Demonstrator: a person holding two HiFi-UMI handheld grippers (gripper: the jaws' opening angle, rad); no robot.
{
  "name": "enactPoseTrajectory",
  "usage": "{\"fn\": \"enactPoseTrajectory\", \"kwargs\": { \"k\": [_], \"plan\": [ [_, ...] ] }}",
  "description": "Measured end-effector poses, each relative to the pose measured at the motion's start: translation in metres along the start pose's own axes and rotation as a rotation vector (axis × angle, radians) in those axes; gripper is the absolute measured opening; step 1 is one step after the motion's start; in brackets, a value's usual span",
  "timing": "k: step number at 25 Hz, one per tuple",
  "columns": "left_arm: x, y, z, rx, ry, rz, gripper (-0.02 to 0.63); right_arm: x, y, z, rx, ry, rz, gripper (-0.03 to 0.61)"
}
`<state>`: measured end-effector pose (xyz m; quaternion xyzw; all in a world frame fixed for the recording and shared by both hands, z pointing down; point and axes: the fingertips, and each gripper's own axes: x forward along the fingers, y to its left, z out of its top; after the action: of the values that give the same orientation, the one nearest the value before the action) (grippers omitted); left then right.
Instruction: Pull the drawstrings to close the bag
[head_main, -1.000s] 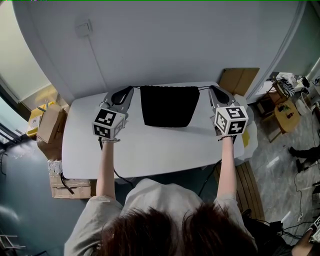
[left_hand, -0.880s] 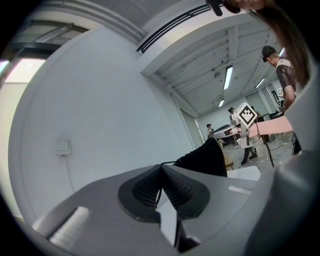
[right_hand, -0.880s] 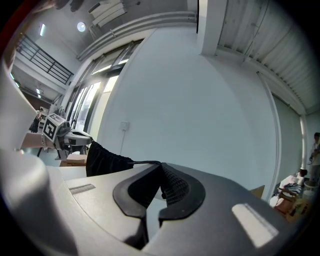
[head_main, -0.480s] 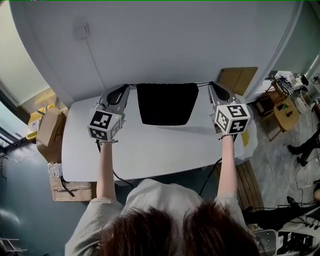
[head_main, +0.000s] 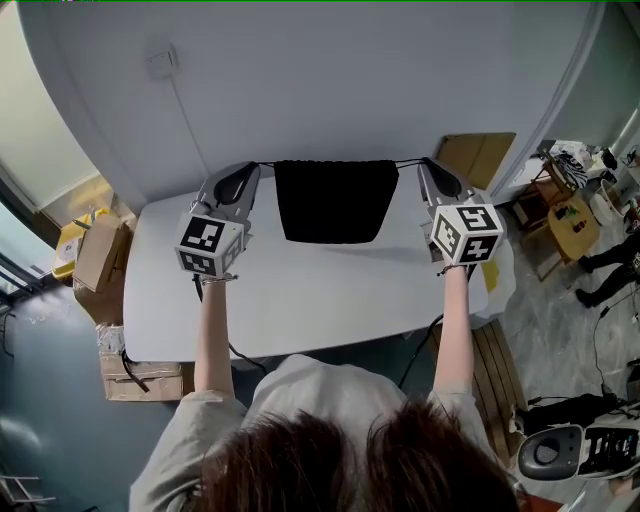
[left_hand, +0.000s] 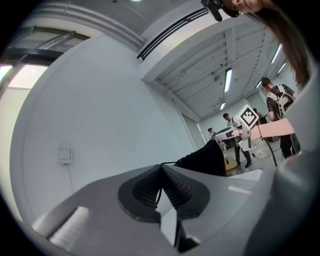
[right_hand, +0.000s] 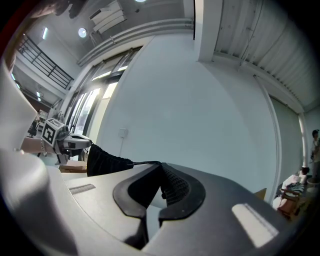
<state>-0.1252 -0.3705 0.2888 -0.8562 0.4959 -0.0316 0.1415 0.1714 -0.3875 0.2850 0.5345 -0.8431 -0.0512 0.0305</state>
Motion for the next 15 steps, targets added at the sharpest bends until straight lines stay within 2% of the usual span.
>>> {"fn": "enactPoseTrajectory", "kwargs": {
  "k": [5,11,15],
  "plan": [
    [-0.003,-0.002,0.0,-0.014,-0.002,0.006,0.002,-0.006,0.001,-0.003,0.002,0.005,-0.004,0.012],
    [-0.007,-0.003,-0.009,-0.026,0.052,0.022,0.002,-0.012,-0.003,-0.01,0.012,0.02,-0.031,0.012],
    [-0.009,-0.001,-0.01,-0.047,0.057,0.043,0.002,-0.014,-0.004,-0.013,0.027,0.025,-0.048,0.012]
  ]
}}
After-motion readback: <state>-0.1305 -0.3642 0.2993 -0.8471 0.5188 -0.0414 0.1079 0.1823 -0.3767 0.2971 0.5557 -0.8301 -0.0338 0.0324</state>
